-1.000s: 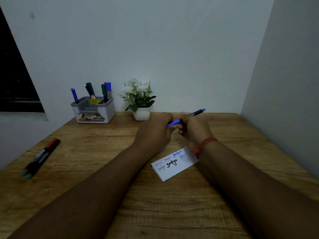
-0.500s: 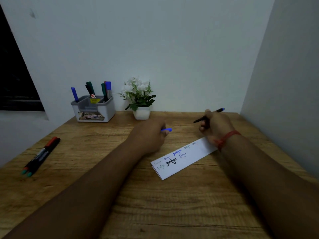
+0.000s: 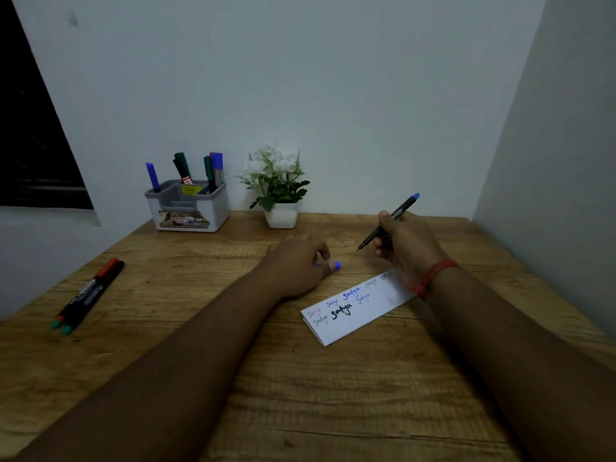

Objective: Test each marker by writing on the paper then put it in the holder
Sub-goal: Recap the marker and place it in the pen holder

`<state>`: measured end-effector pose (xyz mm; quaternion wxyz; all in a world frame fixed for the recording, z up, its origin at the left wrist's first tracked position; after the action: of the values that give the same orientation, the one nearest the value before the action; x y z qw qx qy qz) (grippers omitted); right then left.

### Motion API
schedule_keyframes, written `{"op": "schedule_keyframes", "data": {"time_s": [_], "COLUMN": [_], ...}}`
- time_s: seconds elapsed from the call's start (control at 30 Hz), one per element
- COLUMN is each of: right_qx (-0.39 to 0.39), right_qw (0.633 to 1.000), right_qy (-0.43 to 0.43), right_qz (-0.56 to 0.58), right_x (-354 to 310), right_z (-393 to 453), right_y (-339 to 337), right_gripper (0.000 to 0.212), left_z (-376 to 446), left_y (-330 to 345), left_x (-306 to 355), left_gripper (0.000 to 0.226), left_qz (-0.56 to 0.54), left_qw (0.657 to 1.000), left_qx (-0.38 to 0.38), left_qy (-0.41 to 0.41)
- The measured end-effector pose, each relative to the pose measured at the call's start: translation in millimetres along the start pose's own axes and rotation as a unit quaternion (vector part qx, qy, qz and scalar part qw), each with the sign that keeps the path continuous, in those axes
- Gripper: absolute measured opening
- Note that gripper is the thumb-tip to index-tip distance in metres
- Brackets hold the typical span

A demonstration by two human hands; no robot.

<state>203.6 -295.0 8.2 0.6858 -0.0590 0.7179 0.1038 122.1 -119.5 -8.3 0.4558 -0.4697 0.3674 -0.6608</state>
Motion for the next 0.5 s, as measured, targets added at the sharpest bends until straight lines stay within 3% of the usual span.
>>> {"op": "schedule_keyframes", "data": {"time_s": [0.2, 0.33, 0.4, 0.5], "right_qx": [-0.016, -0.067, -0.104, -0.118], "right_qw": [0.999, 0.994, 0.986, 0.959], "right_qy": [-0.036, -0.084, -0.119, -0.147], "right_qz": [0.030, 0.034, -0.045, -0.213], "right_x": [-9.6, -30.2, -34.0, -23.4], "right_z": [-7.5, -24.0, -36.7, -56.3], "right_y": [1.7, -1.9, -8.4, -20.8], "right_gripper": [0.014, 0.002, 0.015, 0.016], "left_z": [-4.7, -9.5, -9.3, -6.9], "left_y": [-12.2, -13.5, -10.4, -2.1], "left_x": [-17.4, -22.5, -18.9, -13.3], "left_gripper": [0.081, 0.095, 0.097, 0.099], "left_qz": [0.065, 0.066, 0.069, 0.083], "left_qw": [0.994, 0.991, 0.990, 0.990], "left_qx": [-0.048, -0.093, -0.101, -0.108], "left_qy": [-0.068, -0.076, -0.064, -0.039]}}
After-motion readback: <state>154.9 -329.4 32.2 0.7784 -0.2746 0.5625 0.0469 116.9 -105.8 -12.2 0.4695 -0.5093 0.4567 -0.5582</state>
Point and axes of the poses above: each hand's wrist, its own z-axis towards the middle knuckle, its own y-axis out of the palm, x = y × z, the point moved 4 cm from there along z, towards the middle knuckle, and after that the axes turned 8 degrees about y, right-handed, at the moved point
